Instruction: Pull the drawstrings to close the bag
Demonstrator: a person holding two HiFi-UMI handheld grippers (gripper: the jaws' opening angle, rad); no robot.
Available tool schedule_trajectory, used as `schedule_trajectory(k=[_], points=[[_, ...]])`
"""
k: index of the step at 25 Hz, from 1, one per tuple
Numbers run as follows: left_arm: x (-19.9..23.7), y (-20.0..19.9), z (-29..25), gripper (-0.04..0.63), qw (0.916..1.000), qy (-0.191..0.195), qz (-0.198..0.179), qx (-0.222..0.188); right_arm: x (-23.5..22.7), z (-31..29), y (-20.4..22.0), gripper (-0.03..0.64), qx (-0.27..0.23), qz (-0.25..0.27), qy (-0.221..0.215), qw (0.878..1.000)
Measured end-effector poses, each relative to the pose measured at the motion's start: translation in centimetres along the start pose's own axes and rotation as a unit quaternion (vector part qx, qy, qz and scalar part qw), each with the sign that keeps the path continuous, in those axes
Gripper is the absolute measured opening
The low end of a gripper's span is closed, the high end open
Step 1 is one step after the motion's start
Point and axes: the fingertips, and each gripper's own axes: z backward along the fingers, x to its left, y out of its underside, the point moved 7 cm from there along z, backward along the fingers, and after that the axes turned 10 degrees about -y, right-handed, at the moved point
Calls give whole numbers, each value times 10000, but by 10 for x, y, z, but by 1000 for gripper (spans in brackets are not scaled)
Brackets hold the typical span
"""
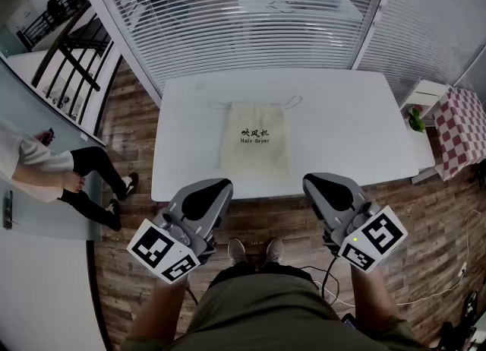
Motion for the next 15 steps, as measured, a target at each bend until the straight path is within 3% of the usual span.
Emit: schedule_trajectory(k=[15], points=[[7,13,-11,6,9998,-96,108,134,-15,-7,12,9,-10,-252,-98,9996]])
